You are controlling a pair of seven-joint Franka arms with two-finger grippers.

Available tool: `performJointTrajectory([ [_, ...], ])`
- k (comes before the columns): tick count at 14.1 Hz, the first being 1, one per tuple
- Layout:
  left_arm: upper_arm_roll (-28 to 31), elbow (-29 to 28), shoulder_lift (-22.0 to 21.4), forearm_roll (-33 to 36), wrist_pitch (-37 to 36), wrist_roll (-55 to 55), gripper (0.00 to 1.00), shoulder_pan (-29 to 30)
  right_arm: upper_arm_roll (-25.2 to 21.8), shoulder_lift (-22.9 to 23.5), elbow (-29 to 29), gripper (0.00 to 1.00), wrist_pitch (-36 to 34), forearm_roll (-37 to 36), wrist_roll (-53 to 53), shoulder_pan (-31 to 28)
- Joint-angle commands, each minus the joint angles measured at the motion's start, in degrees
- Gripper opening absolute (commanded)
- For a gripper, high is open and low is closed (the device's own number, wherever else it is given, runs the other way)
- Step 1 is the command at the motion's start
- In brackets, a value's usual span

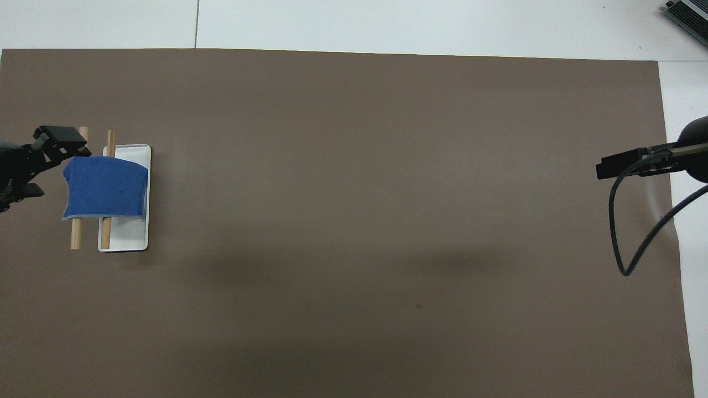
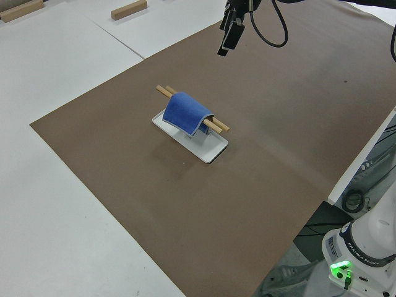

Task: Right arm passes towel to left arm to hang
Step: 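Open the left gripper and draw it back from the towel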

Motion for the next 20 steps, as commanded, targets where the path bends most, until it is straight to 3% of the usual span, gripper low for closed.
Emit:
performJointTrajectory([
  [1,0.53,4.92,2.47,-0.26,-4.49,9.77,1.00,-1.43,-0.11,-1.53,-1.81,1.00,0.36,1.51,-0.08,-0.41],
  [10,0.87,17.21,3.44,-0.43,-20.12,35.27,1.00,-4.14,-0.11,-1.53,-1.81,1.00,0.36,1.51,-0.08,-0.41],
  [14,12.89,23.02,5.99,-0.61,-27.69,36.08,1.00,-16.70,-0.11,-1.53,-1.81,1.00,0.36,1.51,-0.08,-0.41],
  [20,13.18,24.78,6.87,-1.23,-31.92,36.00,1.00,-16.64,-0.11,-1.53,-1.81,1.00,0.36,1.51,-0.08,-0.41],
])
